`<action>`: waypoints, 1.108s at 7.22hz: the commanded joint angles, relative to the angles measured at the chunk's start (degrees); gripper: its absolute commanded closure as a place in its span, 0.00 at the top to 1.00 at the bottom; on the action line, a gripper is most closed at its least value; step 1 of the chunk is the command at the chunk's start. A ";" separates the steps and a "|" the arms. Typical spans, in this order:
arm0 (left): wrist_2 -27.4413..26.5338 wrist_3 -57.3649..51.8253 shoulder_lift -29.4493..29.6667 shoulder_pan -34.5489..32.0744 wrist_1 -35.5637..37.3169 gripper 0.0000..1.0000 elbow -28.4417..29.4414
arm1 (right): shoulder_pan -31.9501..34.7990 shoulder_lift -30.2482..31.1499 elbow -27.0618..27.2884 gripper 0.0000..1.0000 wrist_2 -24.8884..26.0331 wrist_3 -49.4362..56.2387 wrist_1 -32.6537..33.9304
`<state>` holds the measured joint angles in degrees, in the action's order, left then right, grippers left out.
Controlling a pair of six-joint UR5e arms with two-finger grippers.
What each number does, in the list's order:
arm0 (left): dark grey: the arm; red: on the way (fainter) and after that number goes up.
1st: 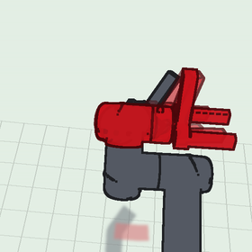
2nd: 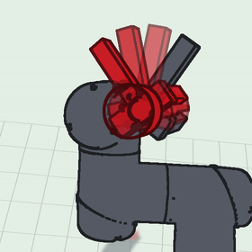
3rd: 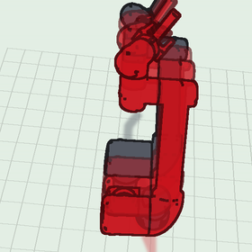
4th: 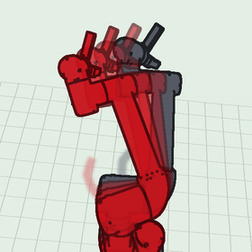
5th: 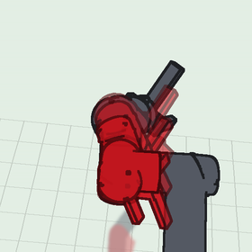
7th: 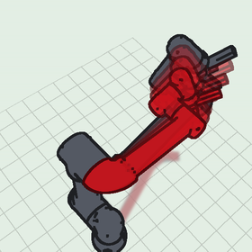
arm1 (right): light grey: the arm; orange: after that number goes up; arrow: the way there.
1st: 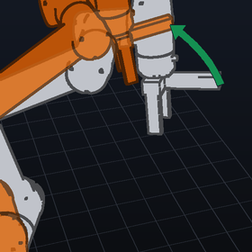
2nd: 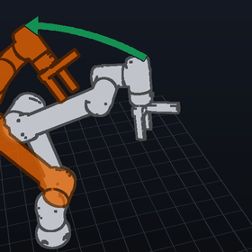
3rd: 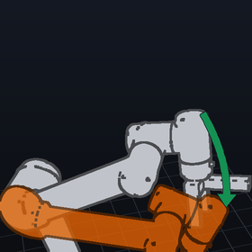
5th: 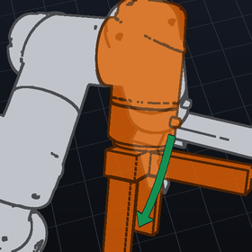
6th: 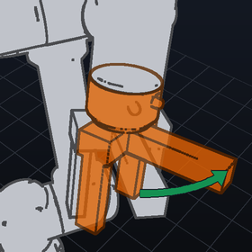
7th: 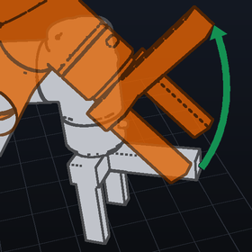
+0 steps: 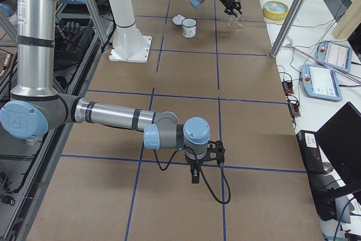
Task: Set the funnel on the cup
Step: 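Move the left gripper to the glass funnel and grasp it, then lift the glass funnel and carry it over the mug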
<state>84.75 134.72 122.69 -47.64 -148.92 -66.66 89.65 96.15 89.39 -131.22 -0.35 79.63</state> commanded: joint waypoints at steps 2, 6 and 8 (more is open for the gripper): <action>0.06 -2.18 0.36 0.10 -0.05 0.00 -1.88 | 0.00 0.00 0.00 1.00 0.00 0.00 0.00; 14.96 -5.70 -0.25 -3.68 17.43 0.00 -25.89 | 0.00 0.00 0.00 1.00 0.00 0.00 0.00; 19.03 -14.78 -0.08 -3.60 41.82 0.00 -41.98 | 0.00 0.00 0.00 1.00 0.00 0.00 0.00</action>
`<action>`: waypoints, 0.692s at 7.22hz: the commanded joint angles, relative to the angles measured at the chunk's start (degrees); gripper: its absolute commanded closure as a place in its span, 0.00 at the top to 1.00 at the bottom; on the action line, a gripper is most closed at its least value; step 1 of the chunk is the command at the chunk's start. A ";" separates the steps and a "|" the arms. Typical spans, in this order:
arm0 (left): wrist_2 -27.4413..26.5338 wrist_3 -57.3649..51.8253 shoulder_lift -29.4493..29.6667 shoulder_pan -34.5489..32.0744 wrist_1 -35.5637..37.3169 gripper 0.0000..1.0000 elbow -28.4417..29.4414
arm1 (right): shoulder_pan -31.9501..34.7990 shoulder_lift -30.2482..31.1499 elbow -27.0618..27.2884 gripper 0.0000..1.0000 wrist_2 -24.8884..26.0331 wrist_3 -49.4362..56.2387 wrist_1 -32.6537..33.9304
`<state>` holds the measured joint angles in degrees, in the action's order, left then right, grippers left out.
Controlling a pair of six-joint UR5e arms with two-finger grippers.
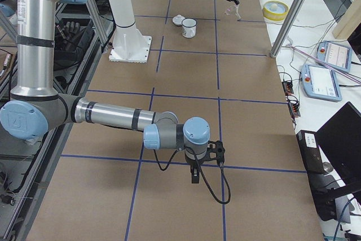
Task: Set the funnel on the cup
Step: 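Lift the glass funnel and carry it over the mug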
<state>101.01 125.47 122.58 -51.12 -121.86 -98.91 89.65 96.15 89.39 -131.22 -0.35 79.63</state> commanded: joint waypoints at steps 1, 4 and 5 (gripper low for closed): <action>6.53 -11.51 0.64 0.67 27.95 0.00 -14.94 | 0.00 0.00 0.00 1.00 0.00 0.00 0.00; 11.29 -29.08 9.06 5.32 56.58 0.00 -17.54 | 0.00 0.00 0.09 1.00 0.00 0.00 0.00; 13.58 -34.63 9.52 6.64 58.82 0.00 -16.32 | 0.00 0.00 0.09 1.00 0.00 0.00 0.00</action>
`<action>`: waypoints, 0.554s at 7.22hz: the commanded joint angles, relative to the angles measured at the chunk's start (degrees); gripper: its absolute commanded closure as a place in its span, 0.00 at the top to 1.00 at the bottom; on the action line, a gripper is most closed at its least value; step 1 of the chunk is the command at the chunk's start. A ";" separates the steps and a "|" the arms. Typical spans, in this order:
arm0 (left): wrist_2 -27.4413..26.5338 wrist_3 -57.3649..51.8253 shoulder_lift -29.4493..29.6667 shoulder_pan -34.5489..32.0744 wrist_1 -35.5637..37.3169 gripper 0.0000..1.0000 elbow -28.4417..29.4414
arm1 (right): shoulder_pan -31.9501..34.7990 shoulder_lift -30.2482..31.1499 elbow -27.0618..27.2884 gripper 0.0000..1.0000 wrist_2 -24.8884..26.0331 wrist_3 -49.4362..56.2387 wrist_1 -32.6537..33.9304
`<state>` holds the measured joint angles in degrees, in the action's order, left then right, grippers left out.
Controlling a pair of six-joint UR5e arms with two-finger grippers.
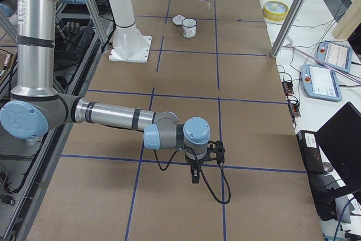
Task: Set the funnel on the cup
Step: 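Lift the glass funnel and carry it over the mug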
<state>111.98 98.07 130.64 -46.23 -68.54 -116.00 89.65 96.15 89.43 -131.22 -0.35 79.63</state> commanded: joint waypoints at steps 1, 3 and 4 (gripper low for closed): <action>3.32 -10.67 2.77 3.41 7.09 0.00 5.04 | 0.00 0.00 0.04 1.00 0.00 0.00 0.00; 3.42 -12.71 2.61 6.83 6.58 0.00 7.89 | 0.00 0.00 0.04 1.00 0.00 0.00 0.00; 3.42 -12.73 2.08 10.24 5.53 0.00 7.99 | 0.00 0.00 0.04 1.00 0.00 0.00 0.00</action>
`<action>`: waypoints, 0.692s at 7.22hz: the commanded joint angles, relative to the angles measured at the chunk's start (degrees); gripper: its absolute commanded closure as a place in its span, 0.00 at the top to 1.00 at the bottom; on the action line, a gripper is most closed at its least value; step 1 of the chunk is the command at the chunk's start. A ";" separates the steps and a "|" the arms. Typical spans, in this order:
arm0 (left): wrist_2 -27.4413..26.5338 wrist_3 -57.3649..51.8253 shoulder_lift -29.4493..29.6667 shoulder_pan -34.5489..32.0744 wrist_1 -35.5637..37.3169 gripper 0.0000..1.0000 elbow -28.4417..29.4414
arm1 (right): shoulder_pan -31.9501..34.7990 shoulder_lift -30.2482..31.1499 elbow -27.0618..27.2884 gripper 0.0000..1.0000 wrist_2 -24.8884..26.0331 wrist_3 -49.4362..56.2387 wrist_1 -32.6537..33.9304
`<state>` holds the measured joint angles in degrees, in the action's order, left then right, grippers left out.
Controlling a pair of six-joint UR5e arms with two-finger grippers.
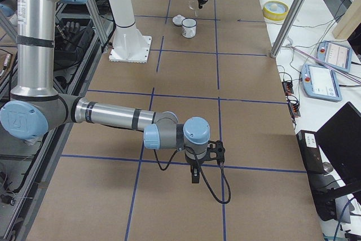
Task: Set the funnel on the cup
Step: 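Lift the glass funnel and carry it over the mug, then lower the funnel into the mug opening and open the left gripper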
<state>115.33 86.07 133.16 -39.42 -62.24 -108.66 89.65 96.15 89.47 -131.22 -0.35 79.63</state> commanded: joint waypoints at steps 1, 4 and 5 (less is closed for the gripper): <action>0.07 -0.55 -1.66 5.12 -2.86 0.00 0.73 | 0.00 0.00 0.00 1.00 0.00 0.00 0.00; -0.54 -1.42 -2.73 5.75 -6.05 0.00 3.63 | 0.00 0.00 -0.09 1.00 0.00 0.00 0.00; -0.54 -2.39 -2.64 5.75 -6.14 0.00 4.15 | 0.00 0.00 0.00 1.00 0.00 0.00 0.00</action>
<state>114.90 84.67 130.55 -33.73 -68.03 -105.16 89.65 96.15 89.43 -131.22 -0.35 79.63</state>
